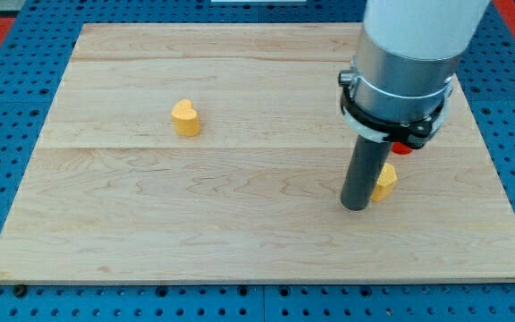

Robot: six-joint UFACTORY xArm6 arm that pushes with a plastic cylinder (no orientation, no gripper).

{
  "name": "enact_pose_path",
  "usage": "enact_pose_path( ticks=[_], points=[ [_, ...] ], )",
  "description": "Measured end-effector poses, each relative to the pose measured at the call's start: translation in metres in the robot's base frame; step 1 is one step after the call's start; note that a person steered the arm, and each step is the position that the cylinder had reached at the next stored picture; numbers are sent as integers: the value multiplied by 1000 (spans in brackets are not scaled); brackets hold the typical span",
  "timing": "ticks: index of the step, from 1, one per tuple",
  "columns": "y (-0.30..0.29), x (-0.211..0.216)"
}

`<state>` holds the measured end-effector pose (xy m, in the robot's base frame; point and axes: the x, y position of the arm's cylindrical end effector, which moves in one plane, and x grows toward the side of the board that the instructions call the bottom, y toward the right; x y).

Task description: Move the yellow hexagon to the bottom of the red circle

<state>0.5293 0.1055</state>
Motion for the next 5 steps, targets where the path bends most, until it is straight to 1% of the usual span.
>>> enact_pose_path(
  ticks=[1,2,3,4,5],
  points=[
    [9,-10],
    [37,-23],
    [68,-23],
    [75,-23],
    [69,2]
  ],
)
